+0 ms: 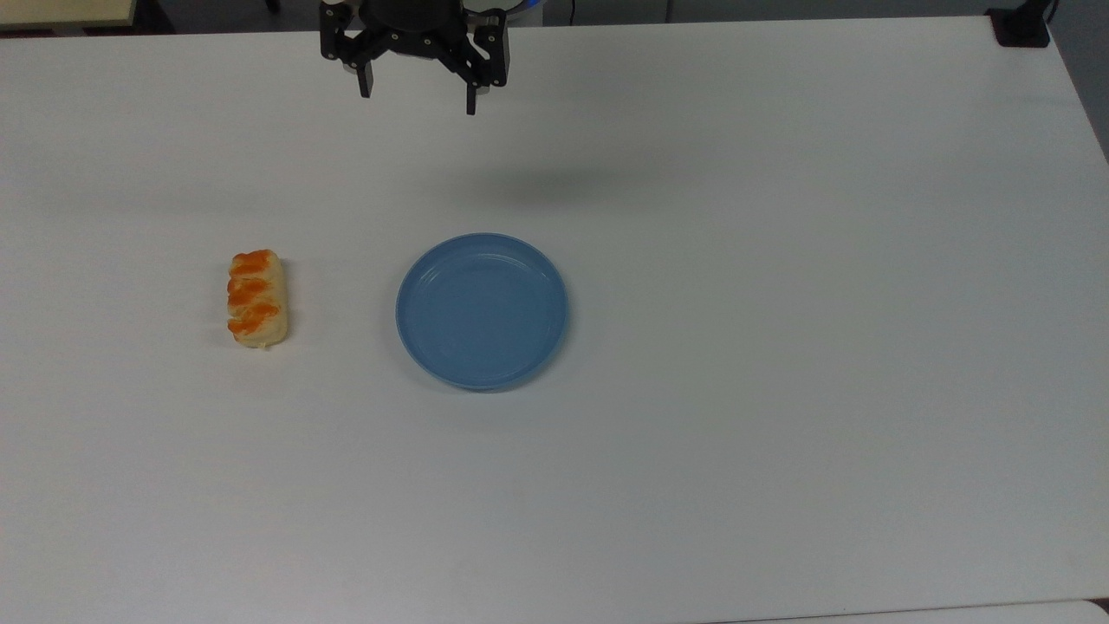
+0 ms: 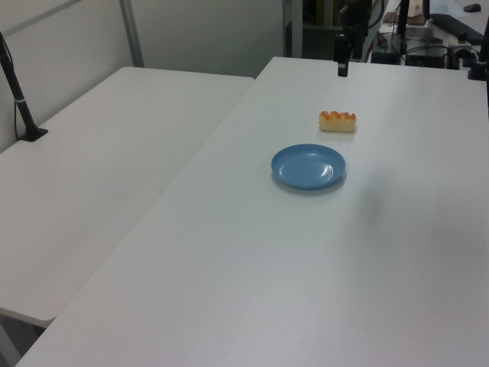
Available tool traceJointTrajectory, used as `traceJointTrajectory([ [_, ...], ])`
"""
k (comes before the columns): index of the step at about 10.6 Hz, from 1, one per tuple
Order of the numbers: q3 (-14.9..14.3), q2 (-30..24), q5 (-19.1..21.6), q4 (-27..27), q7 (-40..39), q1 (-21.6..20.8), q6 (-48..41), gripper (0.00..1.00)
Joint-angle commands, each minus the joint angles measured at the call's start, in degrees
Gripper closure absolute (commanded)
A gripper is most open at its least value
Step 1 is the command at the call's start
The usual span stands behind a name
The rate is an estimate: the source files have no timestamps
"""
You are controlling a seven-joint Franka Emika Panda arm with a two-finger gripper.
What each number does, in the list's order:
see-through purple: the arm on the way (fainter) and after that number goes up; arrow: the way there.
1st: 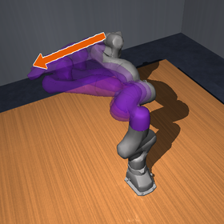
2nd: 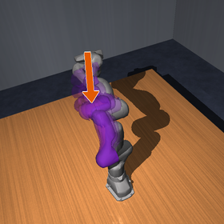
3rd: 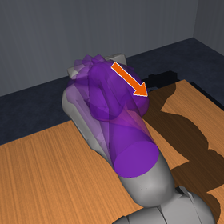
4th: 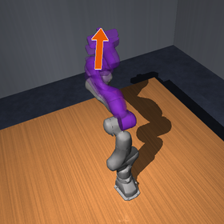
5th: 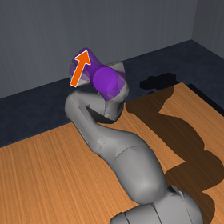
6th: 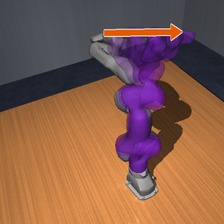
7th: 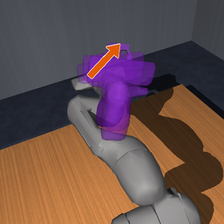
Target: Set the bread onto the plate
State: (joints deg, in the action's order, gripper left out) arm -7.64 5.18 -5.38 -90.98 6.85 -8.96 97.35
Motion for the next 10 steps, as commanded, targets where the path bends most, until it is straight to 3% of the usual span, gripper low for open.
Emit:
traceJointTrajectory([
  [1, -0.2, -1.6, 2.2, -1.2, -4.5, 0.9, -0.2, 0.0],
  [10, -0.2, -1.1, 2.3, -1.3, -6.2, 1.0, -0.2, 0.0],
])
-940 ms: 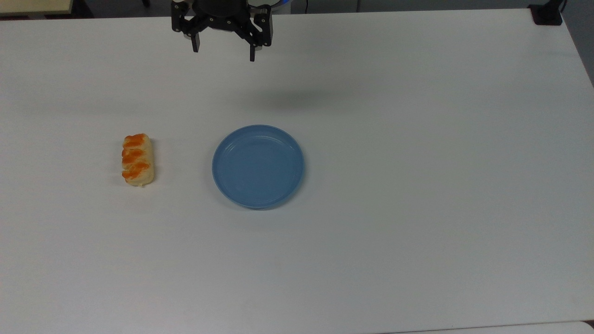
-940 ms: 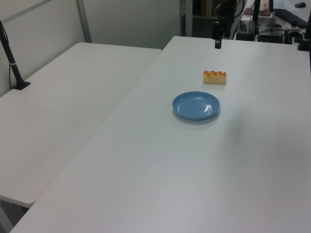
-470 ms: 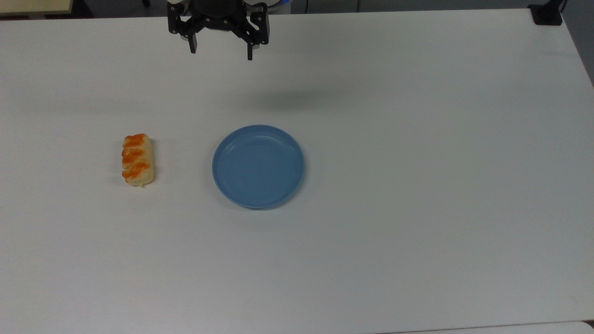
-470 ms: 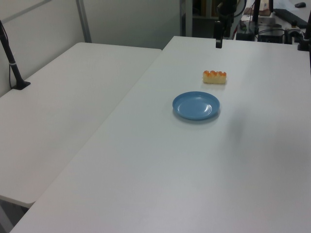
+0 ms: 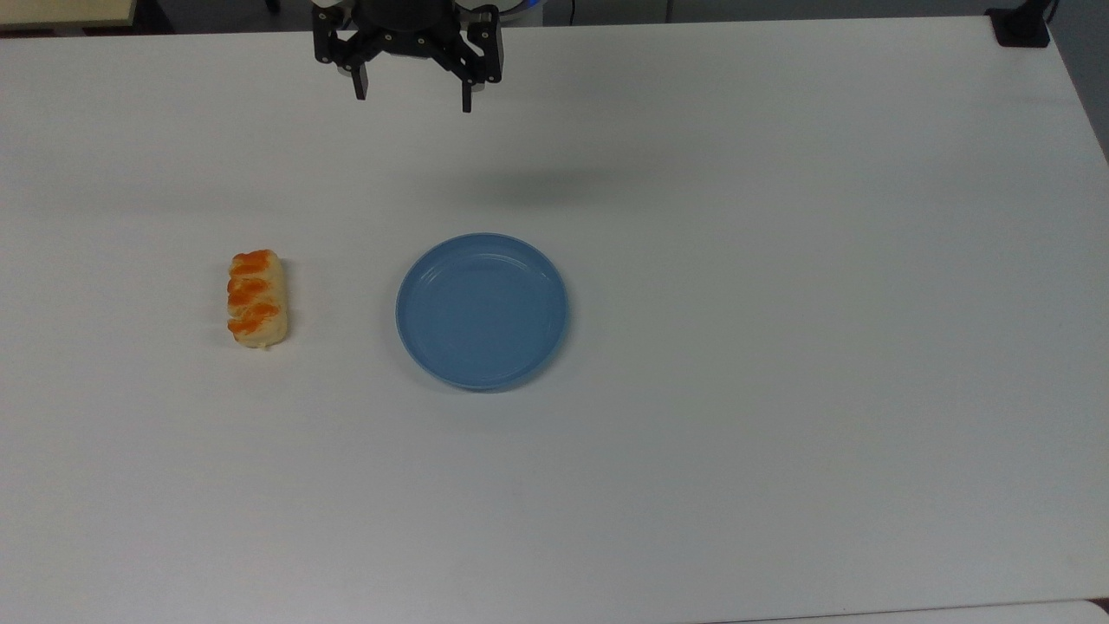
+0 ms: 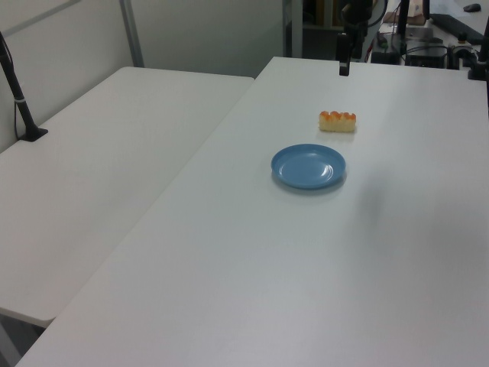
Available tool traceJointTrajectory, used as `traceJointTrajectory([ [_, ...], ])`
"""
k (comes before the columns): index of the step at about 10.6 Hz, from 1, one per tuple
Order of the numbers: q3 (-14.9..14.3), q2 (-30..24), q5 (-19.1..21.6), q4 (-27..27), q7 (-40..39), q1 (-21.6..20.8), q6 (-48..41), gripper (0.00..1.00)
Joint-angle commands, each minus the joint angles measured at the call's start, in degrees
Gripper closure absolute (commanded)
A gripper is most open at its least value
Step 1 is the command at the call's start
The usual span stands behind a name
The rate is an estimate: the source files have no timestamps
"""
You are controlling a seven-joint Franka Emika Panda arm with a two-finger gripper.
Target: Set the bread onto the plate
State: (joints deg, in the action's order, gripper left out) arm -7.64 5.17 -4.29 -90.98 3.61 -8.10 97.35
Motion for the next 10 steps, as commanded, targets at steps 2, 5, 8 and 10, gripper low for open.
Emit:
traceJointTrajectory([
  [2, -0.2, -0.3, 1.8, -1.2, -8.7, 2.3, -0.1, 0.0],
  [5, -0.2, 0.5, 3.4, -1.2, -17.9, 9.7, 1.6, 0.0],
  [8, -0.2, 7.3, 3.3, -1.2, -19.4, 17.0, 10.6, 0.0],
  [10, -0.2, 14.1, 2.6, -1.1, -20.9, 19.7, 17.4, 0.0],
])
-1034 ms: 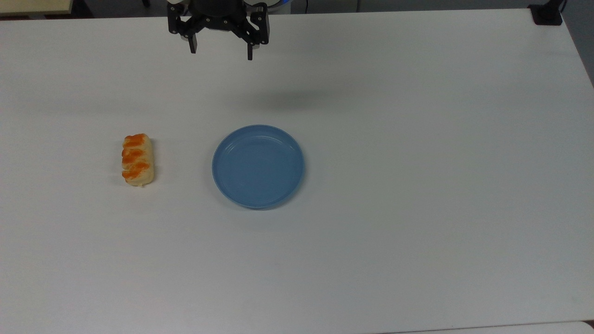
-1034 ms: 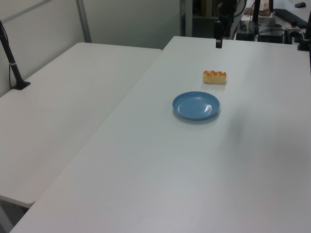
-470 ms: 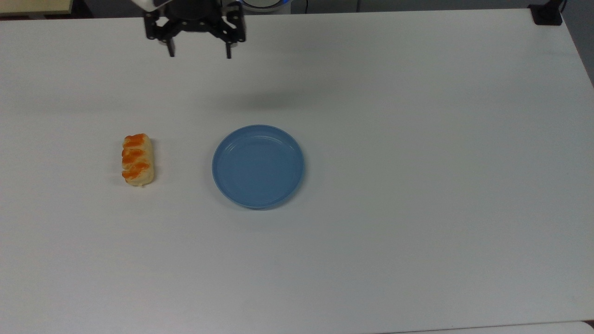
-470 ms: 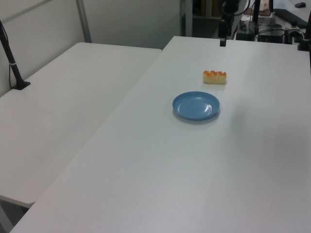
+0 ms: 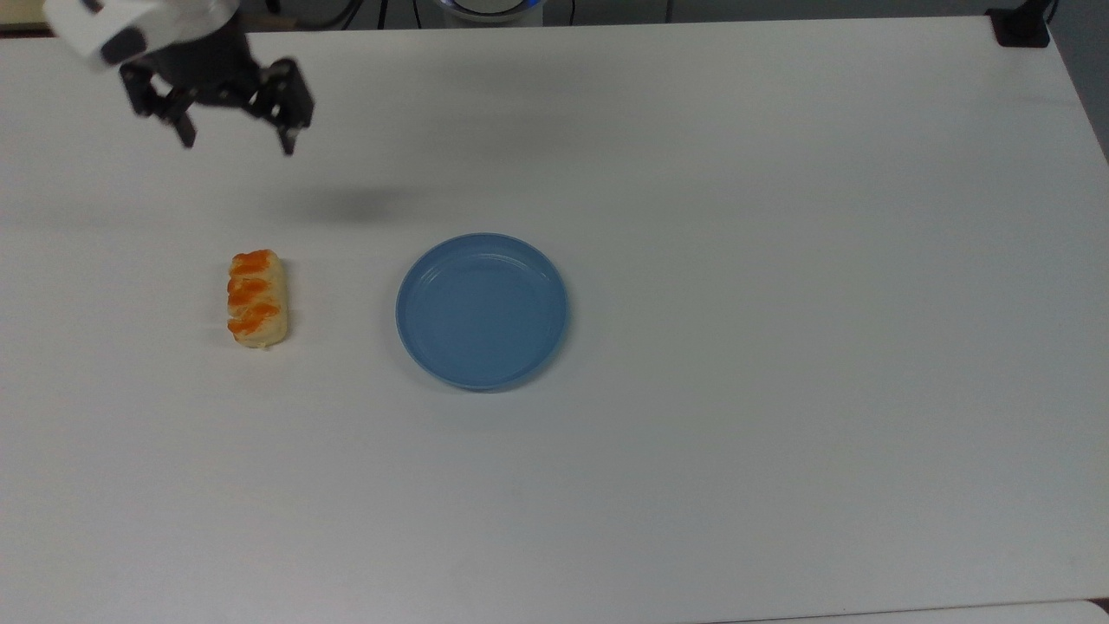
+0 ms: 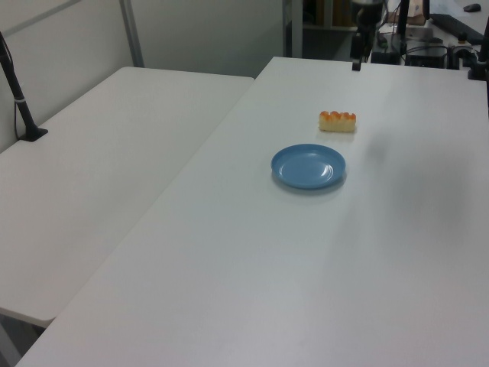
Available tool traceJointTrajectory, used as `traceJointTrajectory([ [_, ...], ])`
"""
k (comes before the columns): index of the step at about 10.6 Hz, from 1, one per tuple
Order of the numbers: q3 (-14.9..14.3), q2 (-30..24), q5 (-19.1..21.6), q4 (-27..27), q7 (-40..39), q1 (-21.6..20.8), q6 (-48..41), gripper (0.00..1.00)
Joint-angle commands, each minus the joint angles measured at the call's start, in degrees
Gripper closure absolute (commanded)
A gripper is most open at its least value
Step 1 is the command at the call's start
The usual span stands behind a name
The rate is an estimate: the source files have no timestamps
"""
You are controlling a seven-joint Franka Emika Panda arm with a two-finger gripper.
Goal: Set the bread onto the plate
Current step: 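Move the gripper over the orange-glazed bread roll and lower it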
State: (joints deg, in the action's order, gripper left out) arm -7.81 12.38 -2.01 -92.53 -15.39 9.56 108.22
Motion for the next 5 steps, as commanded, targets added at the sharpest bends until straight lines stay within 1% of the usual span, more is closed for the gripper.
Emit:
traceJointTrajectory([
  [1, 0.0, 10.4, 0.3, 0.3, -2.0, 3.1, 10.5, 0.0],
  [3, 0.1, 14.4, 0.3, 0.3, -2.5, 3.3, 14.9, 0.0],
  [5, 0.3, 16.2, 0.3, 0.3, -2.5, 3.1, 15.6, 0.0],
])
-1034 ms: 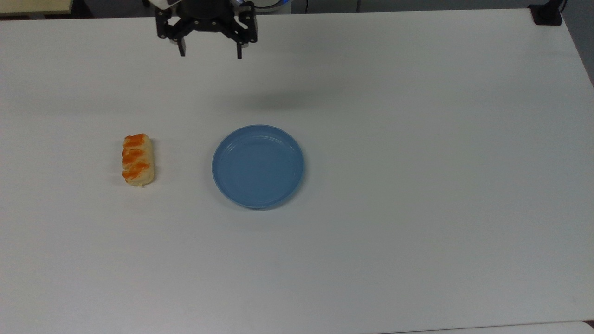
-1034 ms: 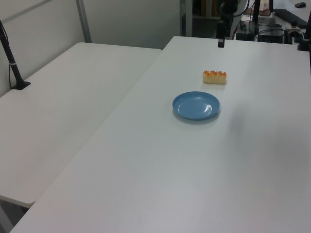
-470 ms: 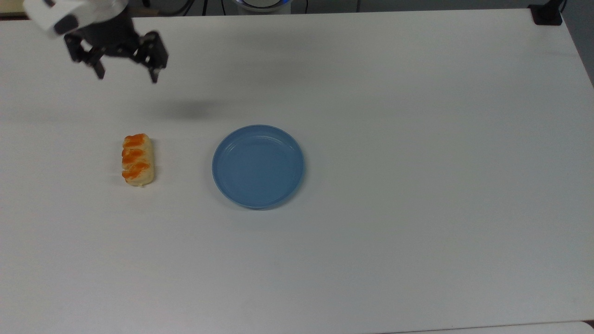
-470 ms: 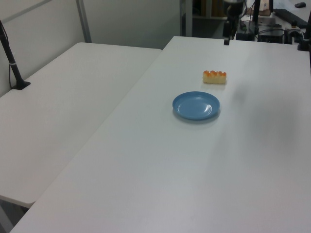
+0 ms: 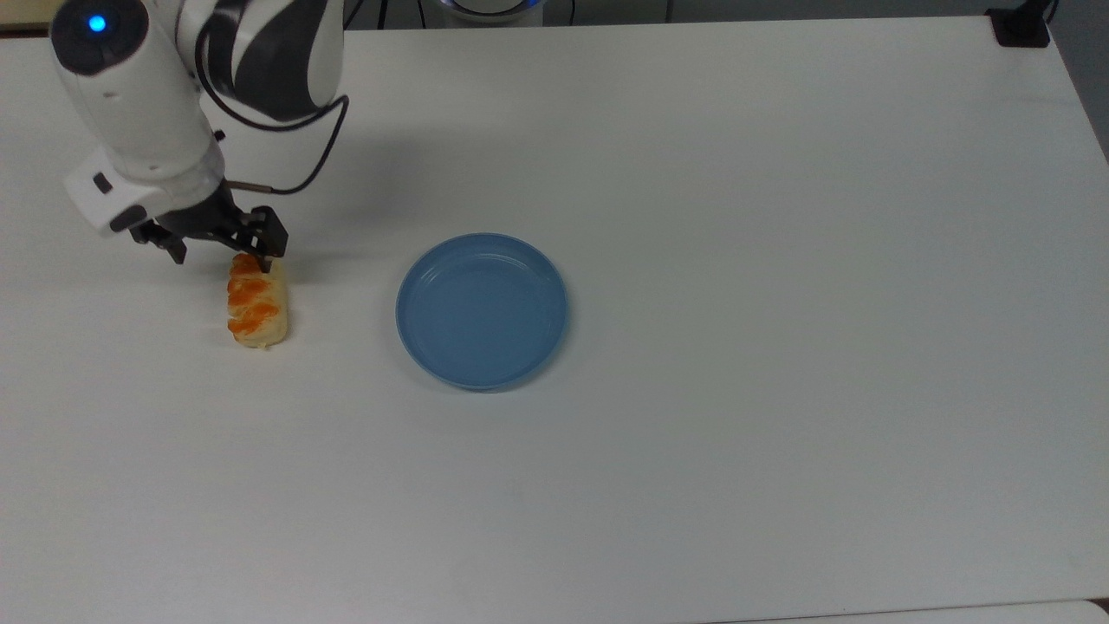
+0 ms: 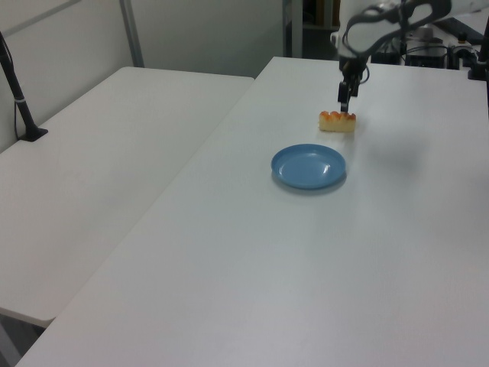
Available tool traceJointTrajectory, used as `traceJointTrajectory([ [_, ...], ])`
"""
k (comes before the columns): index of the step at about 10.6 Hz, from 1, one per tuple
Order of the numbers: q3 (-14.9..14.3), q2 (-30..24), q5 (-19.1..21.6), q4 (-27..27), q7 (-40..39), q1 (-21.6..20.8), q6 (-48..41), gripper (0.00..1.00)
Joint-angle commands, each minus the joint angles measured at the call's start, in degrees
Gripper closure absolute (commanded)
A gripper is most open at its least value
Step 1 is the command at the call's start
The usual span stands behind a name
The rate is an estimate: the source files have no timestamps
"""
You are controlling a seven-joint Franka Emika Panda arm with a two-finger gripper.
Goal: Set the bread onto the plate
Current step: 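Move the gripper over the orange-glazed bread roll and lower it, then close the gripper on the bread roll and lift it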
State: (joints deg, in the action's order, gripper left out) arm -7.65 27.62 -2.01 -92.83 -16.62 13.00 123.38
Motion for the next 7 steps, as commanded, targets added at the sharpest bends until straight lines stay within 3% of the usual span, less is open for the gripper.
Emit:
traceJointTrajectory([
  [1, 0.2, 2.0, 0.3, 0.6, -1.0, -0.5, 3.1, 0.0],
  [3, 0.3, 3.6, 0.4, 0.5, -0.7, -0.5, 5.9, 0.0],
  [4, 0.3, 3.6, 0.4, 0.4, -1.1, -0.5, 5.9, 0.06],
  [7, 0.6, 3.5, 0.5, 0.2, -0.6, -1.0, 5.9, 0.59],
])
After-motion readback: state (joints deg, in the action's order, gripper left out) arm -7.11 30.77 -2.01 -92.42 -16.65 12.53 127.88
